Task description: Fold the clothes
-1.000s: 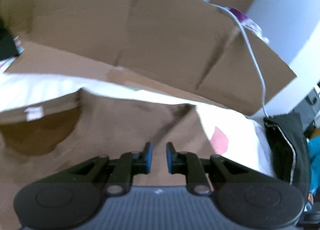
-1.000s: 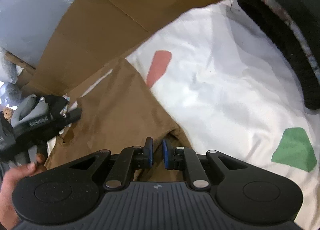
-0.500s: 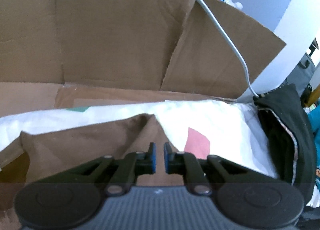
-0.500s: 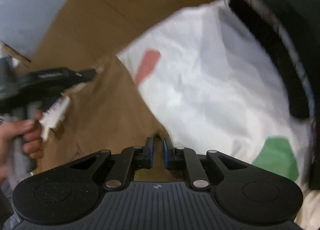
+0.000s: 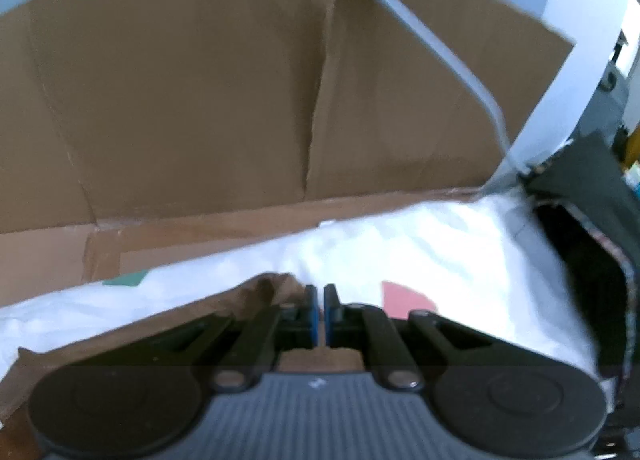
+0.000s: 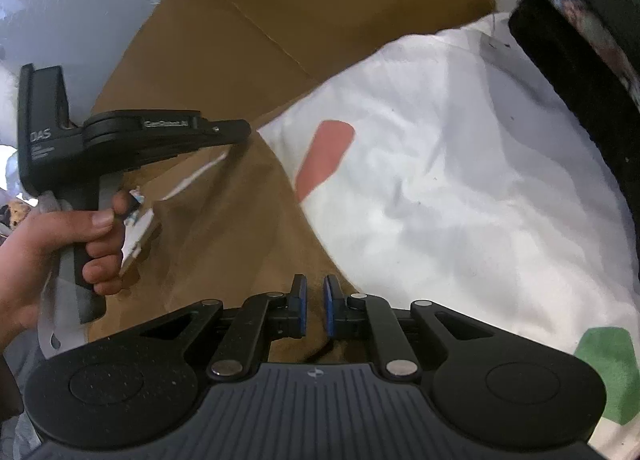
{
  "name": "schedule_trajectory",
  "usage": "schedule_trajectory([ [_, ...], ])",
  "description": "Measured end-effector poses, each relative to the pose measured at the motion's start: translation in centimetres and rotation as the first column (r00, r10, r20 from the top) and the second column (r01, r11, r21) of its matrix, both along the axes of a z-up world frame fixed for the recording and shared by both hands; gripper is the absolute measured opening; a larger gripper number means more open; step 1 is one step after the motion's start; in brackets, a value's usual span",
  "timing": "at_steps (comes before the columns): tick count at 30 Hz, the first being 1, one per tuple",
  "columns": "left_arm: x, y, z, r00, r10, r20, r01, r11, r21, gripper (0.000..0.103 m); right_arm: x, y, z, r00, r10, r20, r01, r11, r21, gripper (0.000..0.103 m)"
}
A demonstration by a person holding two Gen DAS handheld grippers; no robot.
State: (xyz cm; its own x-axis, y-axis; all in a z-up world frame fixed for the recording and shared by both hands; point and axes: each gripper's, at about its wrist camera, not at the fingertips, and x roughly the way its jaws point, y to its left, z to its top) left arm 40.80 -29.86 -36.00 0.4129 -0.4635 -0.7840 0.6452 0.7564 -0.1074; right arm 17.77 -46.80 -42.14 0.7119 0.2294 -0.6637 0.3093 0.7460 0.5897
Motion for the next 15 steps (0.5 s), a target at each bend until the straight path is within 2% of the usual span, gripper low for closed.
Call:
schedule_trajectory([
  [5, 1.6, 0.3, -2.4, 1.0, 0.011, 0.0, -0.011, 0.999, 0.037, 0.001, -0.4, -0.2, -0.7, 1.0, -0.006, 0.007, 0.006, 1.0, -0.016, 0.009],
  [9, 1.9, 0.1, -3.0, 1.0, 0.003, 0.013, -0.003, 1.0, 0.015, 0.001, -0.6, 0.0, -1.0, 1.0, -0.006, 0.001, 0.006, 1.0, -0.029, 0.004],
  [15, 2.5, -0.6, -3.2, 1.0, -0.012, 0.003, 0.012, 1.0, -0.024, 0.002, -1.6, 0.0, -0.7, 1.0, -0.007, -0.005, 0.007, 0.999, -0.048, 0.004],
])
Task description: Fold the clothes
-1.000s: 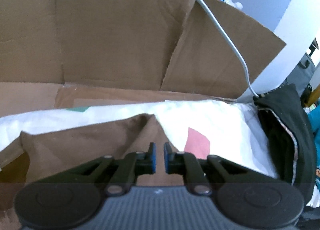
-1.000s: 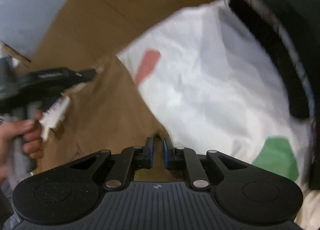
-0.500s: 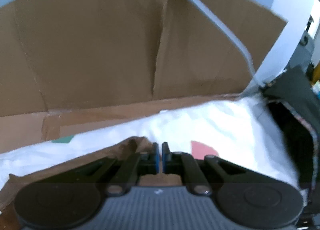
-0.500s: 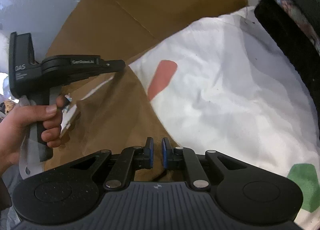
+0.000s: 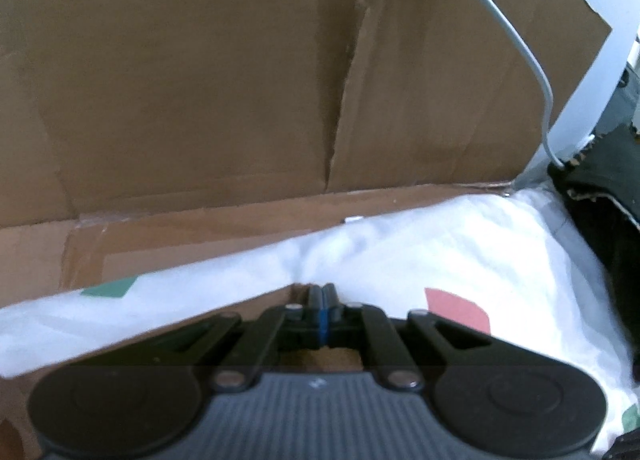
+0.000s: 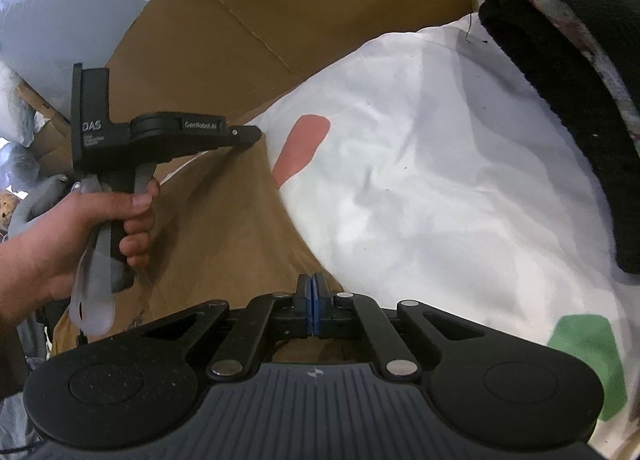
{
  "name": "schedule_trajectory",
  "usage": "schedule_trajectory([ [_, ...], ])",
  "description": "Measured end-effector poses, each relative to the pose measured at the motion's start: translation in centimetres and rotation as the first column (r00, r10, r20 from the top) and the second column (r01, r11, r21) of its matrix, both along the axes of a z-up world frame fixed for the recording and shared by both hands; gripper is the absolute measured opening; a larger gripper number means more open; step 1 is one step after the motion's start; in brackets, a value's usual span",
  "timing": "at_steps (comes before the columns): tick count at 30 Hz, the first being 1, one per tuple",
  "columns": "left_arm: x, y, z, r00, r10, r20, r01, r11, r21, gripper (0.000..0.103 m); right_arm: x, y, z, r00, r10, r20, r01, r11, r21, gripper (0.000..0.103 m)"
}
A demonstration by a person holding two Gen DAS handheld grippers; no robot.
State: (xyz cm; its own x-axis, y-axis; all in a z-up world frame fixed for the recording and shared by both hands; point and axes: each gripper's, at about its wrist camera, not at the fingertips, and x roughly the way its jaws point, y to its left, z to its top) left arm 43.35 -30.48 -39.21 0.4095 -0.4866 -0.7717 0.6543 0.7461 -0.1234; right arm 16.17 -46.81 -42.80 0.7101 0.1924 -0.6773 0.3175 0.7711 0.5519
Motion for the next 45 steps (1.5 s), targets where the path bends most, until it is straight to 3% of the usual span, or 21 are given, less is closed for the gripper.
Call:
schedule_trajectory([
  [8, -0.8, 0.1, 2.5, 0.994, -0.106, 0.012, 0.106, 0.994, 0.018, 0.004, -1.1, 0.7, 3.2, 0.996, 0.068, 0.065, -0.063, 0.995, -0.074, 0.004],
  [14, -1.6, 0.9, 2.3, 0.985, -0.171, -0.04, 0.172, 0.985, 0.028, 0.005, 0.7, 1.4, 2.0, 0.997, 0.069, 0.023, -0.065, 0.991, -0.117, 0.004],
  [20, -1.1, 1.5, 0.9, 0.994, -0.099, -0.051, 0.101, 0.995, 0.023, 0.003, 0.6, 1.8, 1.5, 0.999, -0.002, -0.034, -0.004, 0.983, -0.183, 0.004],
  [24, -1.6, 1.7, 1.8, 0.997, -0.058, -0.045, 0.059, 0.998, 0.022, 0.004, 0.4, 1.6, 1.7, 0.998, -0.053, -0.035, 0.047, 0.987, -0.155, 0.006],
  [27, -2.5, 2.7, 3.8, 0.998, -0.054, -0.029, 0.054, 0.998, -0.01, 0.015, 0.0, 1.5, 2.7, 0.997, -0.072, -0.007, 0.07, 0.988, -0.135, 0.004],
  [29, -3.1, 3.5, 5.0, 0.998, -0.054, -0.017, 0.053, 0.998, -0.027, 0.03, -0.1, 1.6, 3.3, 0.997, -0.074, 0.002, 0.074, 0.99, -0.123, 0.005],
  [32, -4.0, 4.4, 6.6, 0.998, -0.062, -0.01, 0.062, 0.998, -0.01, 0.033, 0.1, 2.1, 3.9, 0.999, -0.047, 0.001, 0.047, 0.993, -0.111, 0.006],
  [33, -4.2, 4.8, 7.2, 0.998, -0.055, -0.008, 0.055, 0.998, -0.008, 0.035, 0.1, 2.2, 4.1, 0.999, -0.051, -0.001, 0.05, 0.992, -0.112, 0.009],
  [36, -5.1, 6.0, 9.2, 1.0, -0.013, -0.022, 0.012, 1.0, -0.023, 0.053, -0.1, 2.6, 5.4, 0.999, -0.051, -0.003, 0.05, 0.994, -0.097, 0.024],
  [38, -6.0, 6.9, 10.5, 0.999, 0.012, -0.033, -0.012, 1.0, -0.028, 0.079, -0.1, 3.2, 6.6, 0.999, -0.031, -0.011, 0.03, 0.994, -0.106, 0.044],
  [39, -6.6, 7.4, 11.0, 0.999, 0.02, -0.039, -0.021, 0.999, -0.027, 0.082, 0.0, 3.7, 7.3, 1.0, 0.0, -0.024, -0.002, 0.993, -0.114, 0.049],
  [42, -8.3, 8.9, 12.7, 0.994, 0.056, -0.091, -0.056, 0.998, -0.002, 0.086, -0.2, 5.5, 9.7, 0.997, 0.06, -0.057, -0.067, 0.989, -0.129, 0.05],
  [45, -10.2, 10.8, 14.5, 0.985, 0.091, -0.144, -0.089, 0.996, 0.02, 0.094, -0.6, 6.7, 12.0, 0.992, 0.08, -0.099, -0.092, 0.989, -0.116, 0.064],
])
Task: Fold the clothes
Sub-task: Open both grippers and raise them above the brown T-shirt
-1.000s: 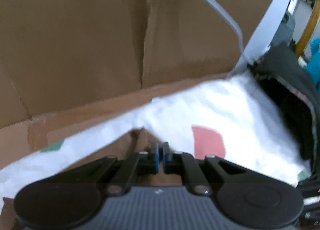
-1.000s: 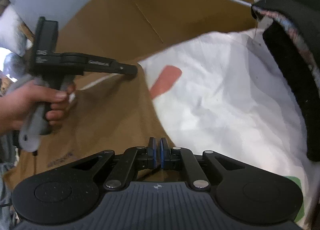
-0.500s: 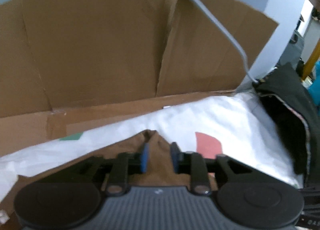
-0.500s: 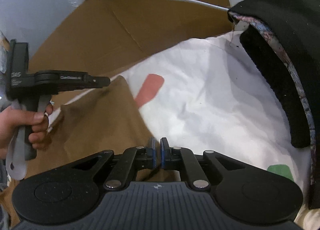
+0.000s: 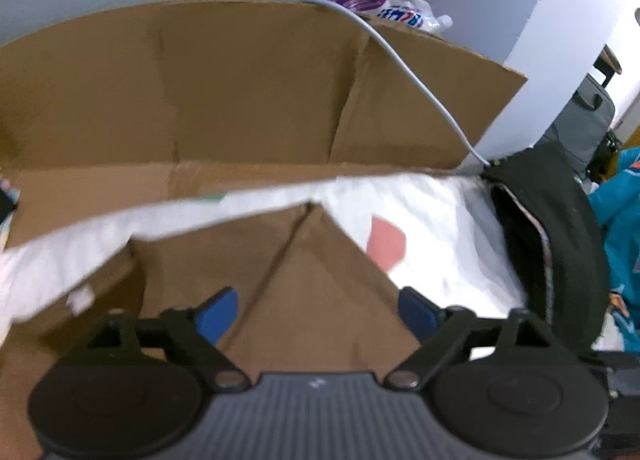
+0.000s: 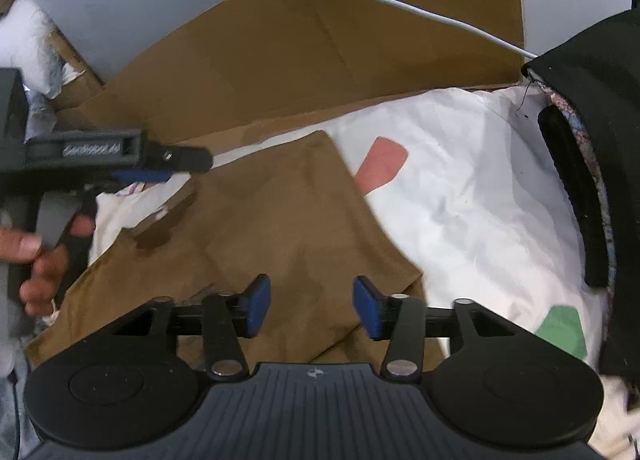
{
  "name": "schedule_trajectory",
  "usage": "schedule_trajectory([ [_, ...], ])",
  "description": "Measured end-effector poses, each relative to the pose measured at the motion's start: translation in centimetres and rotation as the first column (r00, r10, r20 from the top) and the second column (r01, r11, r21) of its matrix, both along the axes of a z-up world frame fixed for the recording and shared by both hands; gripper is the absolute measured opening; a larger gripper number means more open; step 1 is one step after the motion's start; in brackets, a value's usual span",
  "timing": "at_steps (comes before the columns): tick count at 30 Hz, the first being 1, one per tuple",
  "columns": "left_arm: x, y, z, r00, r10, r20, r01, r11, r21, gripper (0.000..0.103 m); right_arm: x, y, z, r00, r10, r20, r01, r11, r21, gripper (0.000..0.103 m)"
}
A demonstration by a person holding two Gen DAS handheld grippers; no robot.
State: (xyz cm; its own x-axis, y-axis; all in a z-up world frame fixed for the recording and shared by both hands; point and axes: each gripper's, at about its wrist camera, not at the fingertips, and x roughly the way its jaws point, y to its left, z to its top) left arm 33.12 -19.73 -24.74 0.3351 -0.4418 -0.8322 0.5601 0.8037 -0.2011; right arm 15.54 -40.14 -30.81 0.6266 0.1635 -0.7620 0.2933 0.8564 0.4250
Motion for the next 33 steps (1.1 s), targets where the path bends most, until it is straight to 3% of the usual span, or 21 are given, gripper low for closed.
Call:
schedule_trajectory([
  [6, -4.5, 3.4, 5.4, 0.998, 0.052, -0.035, -0.05, 0.997, 0.058, 0.101, -1.7, 1.4, 5.3, 0.995, 0.027, -0.095, -0.026, 1.0, 0.016, 0.074],
  [12, -8.3, 7.0, 12.9, 0.996, 0.09, -0.006, -0.09, 0.994, 0.056, 0.102, -3.4, 1.6, 13.5, 0.997, 0.028, -0.069, -0.028, 1.0, 0.001, 0.083],
  [15, -9.9, 8.9, 15.6, 0.99, 0.131, -0.056, -0.127, 0.989, 0.071, 0.102, -4.4, 1.3, 17.3, 0.999, 0.005, -0.047, -0.002, 0.999, 0.055, 0.084],
  [23, -14.4, 14.4, 22.1, 0.967, 0.243, -0.082, -0.239, 0.97, 0.053, 0.103, -8.1, 3.3, 27.4, 1.0, 0.007, -0.03, -0.007, 1.0, -0.007, 0.088],
  [27, -16.3, 16.5, 24.8, 0.952, 0.291, -0.089, -0.289, 0.957, 0.037, 0.103, -9.9, 4.7, 30.9, 0.999, -0.029, -0.031, 0.029, 0.999, -0.013, 0.094],
  [33, -19.1, 18.1, 27.5, 0.953, 0.287, -0.092, -0.285, 0.958, 0.041, 0.103, -12.1, 6.8, 33.8, 0.999, -0.027, -0.041, 0.026, 0.999, -0.037, 0.102],
])
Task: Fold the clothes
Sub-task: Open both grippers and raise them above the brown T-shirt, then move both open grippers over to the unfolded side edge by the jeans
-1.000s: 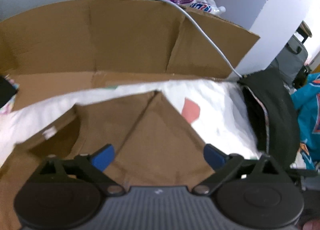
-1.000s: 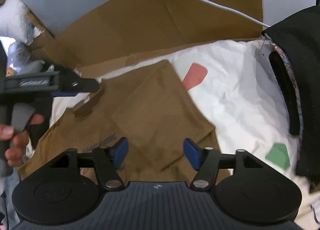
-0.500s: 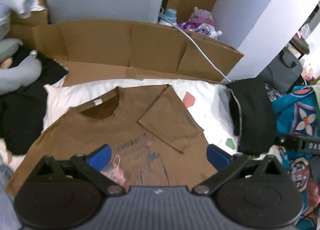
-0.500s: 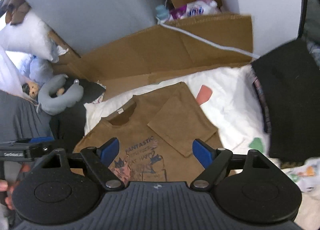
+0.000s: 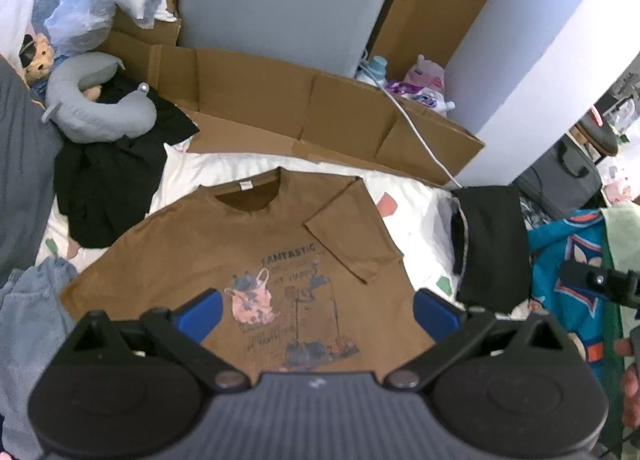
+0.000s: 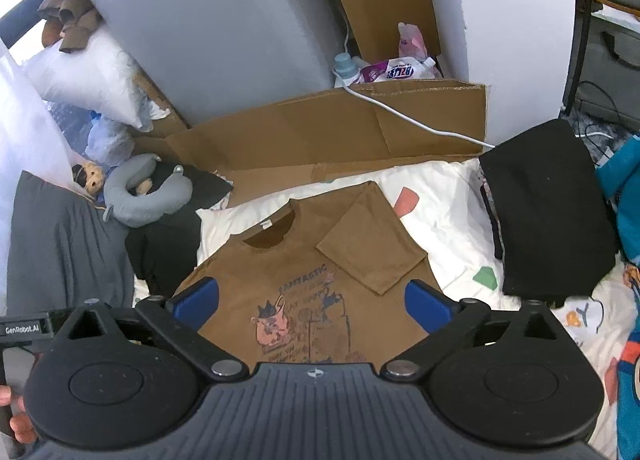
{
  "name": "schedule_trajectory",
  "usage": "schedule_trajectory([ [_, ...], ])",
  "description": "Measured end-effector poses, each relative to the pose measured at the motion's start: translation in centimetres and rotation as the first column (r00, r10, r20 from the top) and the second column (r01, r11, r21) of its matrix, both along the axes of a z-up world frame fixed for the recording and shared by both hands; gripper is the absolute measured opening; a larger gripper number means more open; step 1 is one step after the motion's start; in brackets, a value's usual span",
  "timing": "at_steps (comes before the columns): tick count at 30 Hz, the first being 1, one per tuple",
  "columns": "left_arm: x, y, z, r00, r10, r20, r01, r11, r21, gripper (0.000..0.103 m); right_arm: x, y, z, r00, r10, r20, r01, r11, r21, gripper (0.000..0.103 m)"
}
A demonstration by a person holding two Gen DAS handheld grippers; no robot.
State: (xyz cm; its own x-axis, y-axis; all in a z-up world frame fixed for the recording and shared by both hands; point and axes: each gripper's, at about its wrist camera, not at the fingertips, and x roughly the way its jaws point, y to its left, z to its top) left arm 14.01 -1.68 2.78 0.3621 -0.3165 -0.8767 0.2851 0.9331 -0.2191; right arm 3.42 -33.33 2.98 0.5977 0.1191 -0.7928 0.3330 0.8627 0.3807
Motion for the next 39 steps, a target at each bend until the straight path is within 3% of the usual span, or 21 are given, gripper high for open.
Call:
schedule_trajectory([
  [5, -2.2, 1.2, 1.4, 1.0, -0.029, 0.01, 0.029, 1.0, 0.01, 0.103, -1.3, 1.5, 1.7, 1.0, -0.008, -0.005, 0.008, 1.0, 0.004, 0.102],
  [17, -7.4, 7.1, 3.7, 0.999, 0.036, 0.027, -0.035, 0.999, -0.014, 0.103, -3.4, 6.9, 3.4, 0.998, 0.046, 0.035, -0.047, 0.998, 0.045, 0.102],
  [29, -11.4, 13.4, 3.0, 0.985, 0.148, 0.093, -0.146, 0.989, -0.029, 0.103, -4.4, 9.4, 6.3, 0.985, 0.061, 0.164, -0.065, 0.998, 0.022, 0.102],
  [39, -12.9, 18.1, 2.2, 0.975, 0.192, 0.114, -0.19, 0.981, -0.027, 0.103, -3.5, 10.2, 4.2, 0.981, 0.12, 0.151, -0.125, 0.992, 0.027, 0.102],
])
